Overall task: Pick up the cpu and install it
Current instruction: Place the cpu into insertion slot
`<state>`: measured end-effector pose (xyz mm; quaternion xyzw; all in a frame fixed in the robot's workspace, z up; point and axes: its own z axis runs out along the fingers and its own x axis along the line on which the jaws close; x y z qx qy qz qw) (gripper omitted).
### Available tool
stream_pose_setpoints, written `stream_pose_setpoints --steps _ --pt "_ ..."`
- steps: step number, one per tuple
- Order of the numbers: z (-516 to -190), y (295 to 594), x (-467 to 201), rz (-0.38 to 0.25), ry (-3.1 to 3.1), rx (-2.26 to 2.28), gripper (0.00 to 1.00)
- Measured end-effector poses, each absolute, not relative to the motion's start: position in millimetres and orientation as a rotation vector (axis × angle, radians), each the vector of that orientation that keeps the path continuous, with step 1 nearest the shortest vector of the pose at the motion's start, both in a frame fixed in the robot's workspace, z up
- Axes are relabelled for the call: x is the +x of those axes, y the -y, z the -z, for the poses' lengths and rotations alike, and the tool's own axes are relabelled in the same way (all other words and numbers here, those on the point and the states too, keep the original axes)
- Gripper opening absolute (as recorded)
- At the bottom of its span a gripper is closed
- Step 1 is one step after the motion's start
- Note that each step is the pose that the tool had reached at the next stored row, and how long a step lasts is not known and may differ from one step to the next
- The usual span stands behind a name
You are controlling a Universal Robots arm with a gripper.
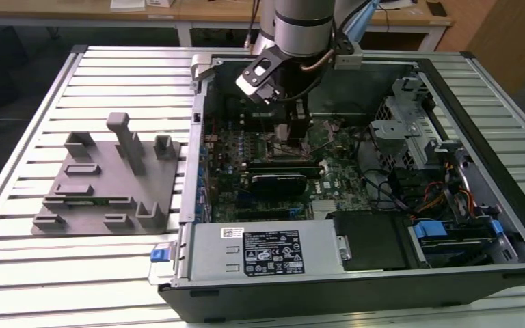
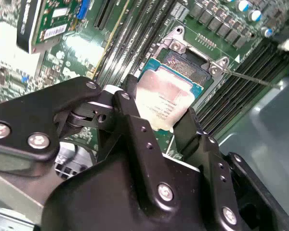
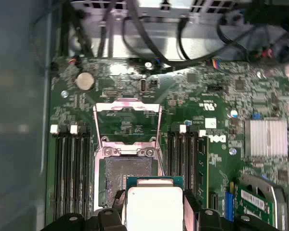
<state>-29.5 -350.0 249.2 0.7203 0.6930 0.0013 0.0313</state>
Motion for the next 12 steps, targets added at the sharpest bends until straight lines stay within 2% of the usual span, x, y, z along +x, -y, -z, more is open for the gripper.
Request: stream_pose_setpoints --steps 12 --pt "-247.0 350.0 -29.5 -0.009 -2.163 2.195 0.55"
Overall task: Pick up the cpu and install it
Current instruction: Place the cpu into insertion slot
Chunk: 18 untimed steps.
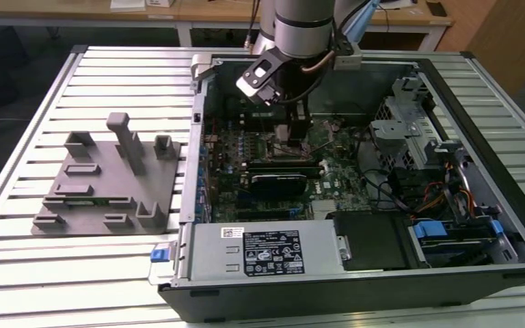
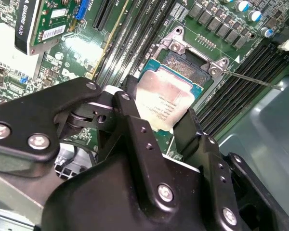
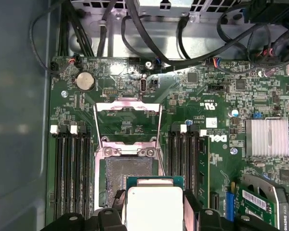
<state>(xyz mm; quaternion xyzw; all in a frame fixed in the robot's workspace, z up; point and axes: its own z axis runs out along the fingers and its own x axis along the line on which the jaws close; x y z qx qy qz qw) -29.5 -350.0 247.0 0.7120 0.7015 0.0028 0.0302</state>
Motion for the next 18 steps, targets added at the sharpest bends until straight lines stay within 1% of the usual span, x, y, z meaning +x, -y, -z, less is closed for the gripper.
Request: stream_pose_setpoints --steps 18 --pt "-237.6 345.8 -29.5 -0.01 -2.164 2.194 0.55"
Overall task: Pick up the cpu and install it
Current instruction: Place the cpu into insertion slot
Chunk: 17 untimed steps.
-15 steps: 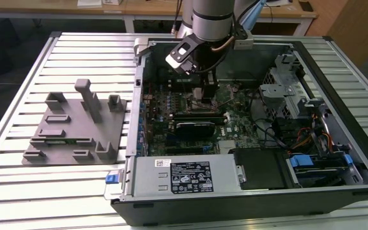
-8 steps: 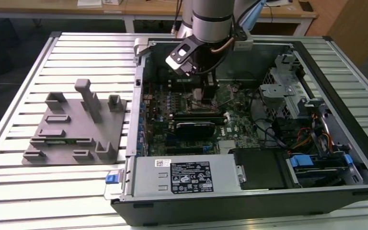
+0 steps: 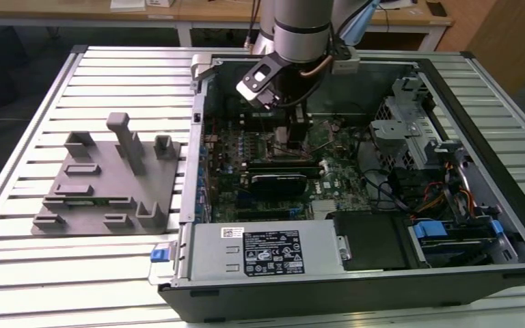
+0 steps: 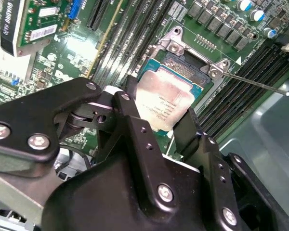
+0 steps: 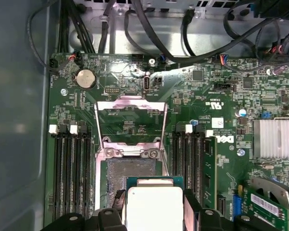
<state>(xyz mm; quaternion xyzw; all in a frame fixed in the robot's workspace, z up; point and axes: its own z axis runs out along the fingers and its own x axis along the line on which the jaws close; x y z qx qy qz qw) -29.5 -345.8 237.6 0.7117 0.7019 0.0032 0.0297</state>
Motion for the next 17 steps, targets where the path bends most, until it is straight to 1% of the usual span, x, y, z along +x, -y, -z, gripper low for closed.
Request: stream_pose_setpoints --steps 17 --pt "-225 336 -28 -0.01 -2.164 2.194 0.55"
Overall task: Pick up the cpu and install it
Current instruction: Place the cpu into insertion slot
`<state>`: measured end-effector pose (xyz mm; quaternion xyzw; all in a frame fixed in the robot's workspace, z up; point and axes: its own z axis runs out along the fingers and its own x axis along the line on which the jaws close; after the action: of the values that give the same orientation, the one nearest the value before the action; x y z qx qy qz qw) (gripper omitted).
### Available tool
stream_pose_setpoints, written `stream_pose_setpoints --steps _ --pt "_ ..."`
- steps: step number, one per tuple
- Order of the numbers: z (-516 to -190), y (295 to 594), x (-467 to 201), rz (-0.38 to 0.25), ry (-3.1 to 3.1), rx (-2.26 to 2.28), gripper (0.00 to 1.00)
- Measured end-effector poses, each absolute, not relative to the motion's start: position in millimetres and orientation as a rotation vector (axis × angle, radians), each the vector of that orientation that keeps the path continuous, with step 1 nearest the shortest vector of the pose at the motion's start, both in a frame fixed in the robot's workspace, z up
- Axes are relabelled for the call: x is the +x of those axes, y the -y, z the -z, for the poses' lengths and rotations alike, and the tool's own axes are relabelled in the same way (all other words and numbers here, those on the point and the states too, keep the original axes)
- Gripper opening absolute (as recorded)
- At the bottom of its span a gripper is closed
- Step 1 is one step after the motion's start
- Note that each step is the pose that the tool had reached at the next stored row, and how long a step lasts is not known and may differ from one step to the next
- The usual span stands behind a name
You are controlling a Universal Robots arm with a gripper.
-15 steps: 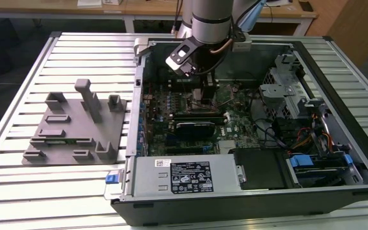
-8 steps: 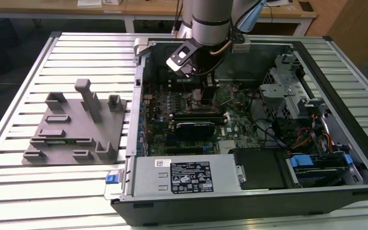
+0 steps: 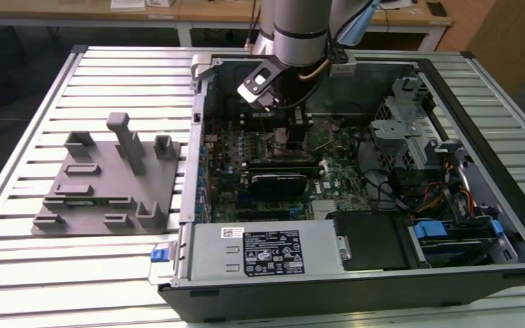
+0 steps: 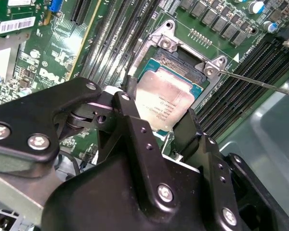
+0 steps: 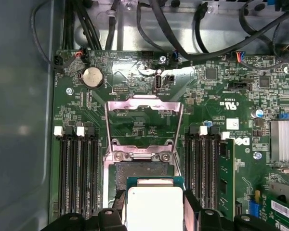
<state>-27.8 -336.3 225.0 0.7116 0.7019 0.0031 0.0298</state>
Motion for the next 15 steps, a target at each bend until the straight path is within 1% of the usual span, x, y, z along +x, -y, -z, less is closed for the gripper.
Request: stream_pose_setpoints --steps 5,11,15 --pt "-222 332 -26 -0.007 -2.163 2.192 0.55" --pt "-215 331 -26 0.025 -2.149 2.177 0.55" --pt "-212 330 -26 0.026 -2.149 2.175 0.55"
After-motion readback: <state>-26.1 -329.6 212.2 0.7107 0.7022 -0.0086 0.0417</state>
